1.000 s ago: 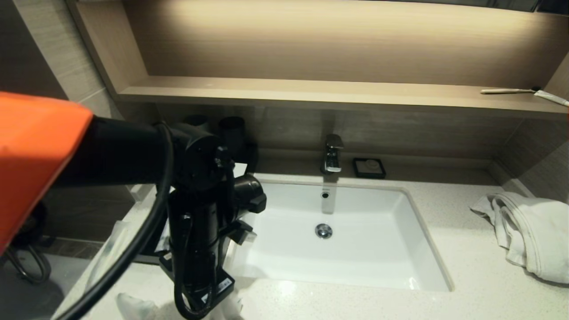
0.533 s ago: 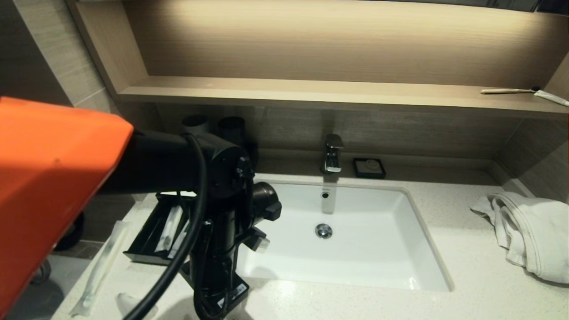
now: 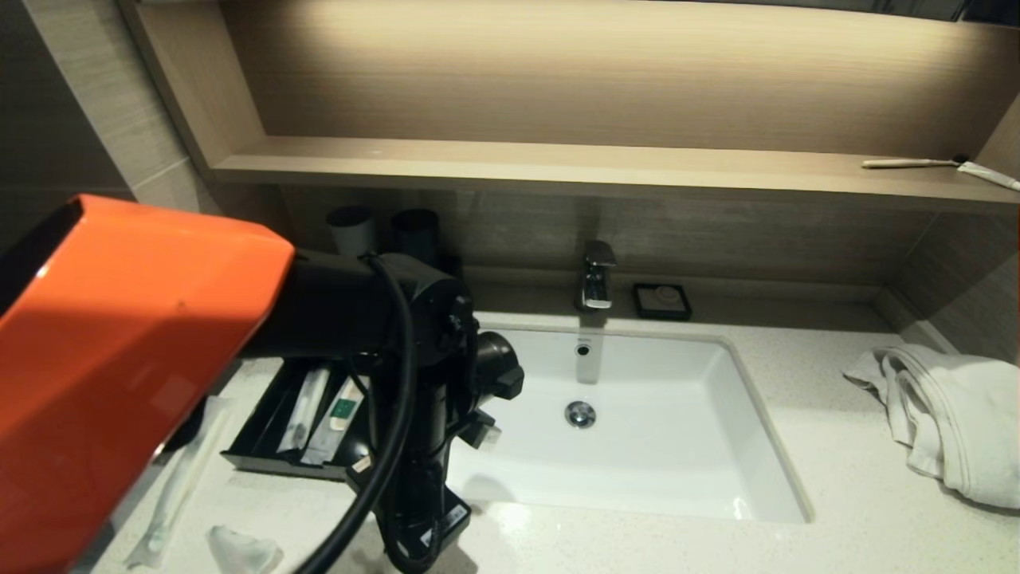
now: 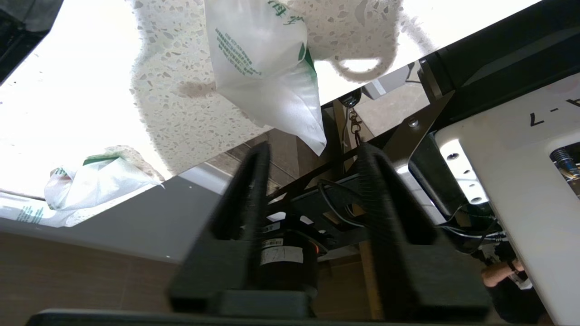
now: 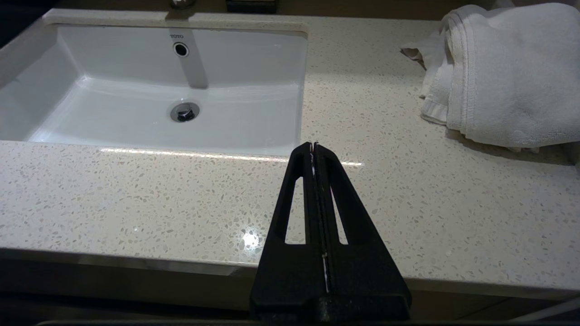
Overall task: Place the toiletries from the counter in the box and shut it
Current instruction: Pick up the bathroom toiletry
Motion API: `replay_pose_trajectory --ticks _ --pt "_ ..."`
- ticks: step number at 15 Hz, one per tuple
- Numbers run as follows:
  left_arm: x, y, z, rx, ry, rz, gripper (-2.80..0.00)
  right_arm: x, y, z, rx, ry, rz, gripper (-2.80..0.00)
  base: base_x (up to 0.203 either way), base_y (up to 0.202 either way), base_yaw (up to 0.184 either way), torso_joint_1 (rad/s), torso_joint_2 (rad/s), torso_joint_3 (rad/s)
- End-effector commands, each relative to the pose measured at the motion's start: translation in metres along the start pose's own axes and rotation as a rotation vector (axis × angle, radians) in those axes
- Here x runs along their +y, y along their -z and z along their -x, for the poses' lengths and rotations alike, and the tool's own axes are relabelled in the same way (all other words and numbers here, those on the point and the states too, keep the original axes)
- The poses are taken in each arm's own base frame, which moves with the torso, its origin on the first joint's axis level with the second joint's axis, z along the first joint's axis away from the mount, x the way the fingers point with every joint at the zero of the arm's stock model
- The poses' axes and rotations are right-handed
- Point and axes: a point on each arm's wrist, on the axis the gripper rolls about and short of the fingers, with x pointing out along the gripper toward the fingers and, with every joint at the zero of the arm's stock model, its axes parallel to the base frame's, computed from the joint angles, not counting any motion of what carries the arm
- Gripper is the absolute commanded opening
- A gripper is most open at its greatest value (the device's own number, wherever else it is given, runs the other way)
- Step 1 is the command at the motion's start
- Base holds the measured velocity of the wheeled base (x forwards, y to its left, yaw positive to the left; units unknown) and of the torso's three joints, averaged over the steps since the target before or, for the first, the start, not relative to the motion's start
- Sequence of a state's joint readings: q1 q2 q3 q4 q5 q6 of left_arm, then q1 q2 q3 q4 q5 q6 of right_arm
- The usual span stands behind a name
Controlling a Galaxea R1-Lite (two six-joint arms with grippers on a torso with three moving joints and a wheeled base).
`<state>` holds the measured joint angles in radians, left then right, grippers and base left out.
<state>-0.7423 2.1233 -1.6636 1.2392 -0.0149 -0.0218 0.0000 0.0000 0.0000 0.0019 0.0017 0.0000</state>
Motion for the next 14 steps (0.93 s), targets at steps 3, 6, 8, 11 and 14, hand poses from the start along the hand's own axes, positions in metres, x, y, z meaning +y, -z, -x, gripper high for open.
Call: replay_pose_trajectory --ticks 3,6,8,11,14 --pt "0.001 -0.004 -0.009 0.034 0.0 0.006 0.0 0.0 0.0 0.0 0.0 0.0 0.001 -2.8 0.0 0.0 0.0 0.0 0.0 0.0" --pt "0.001 -0.008 -0.015 0.054 -0.004 0.007 0.0 0.0 0.0 0.0 0.0 0.0 0.0 -2.8 0.0 0.0 0.0 0.0 0.0 0.0" --pt "0.001 -0.01 -0.018 0.06 -0.004 0.024 0.0 0.0 0.0 0.0 0.0 0.0 0.0 -2.8 0.0 0.0 0.0 0.0 0.0 0.0" --pt "0.001 -0.013 -0.025 0.066 -0.006 0.049 0.0 0.0 0.0 0.0 0.0 -0.001 0.0 -2.8 0.0 0.0 0.0 0.0 0.0 0.0" --pt "0.001 -0.014 -0.027 0.071 -0.006 0.052 0.0 0.0 0.0 0.0 0.0 0.0 0.0 -2.8 0.0 0.0 0.0 0.0 0.0 0.0"
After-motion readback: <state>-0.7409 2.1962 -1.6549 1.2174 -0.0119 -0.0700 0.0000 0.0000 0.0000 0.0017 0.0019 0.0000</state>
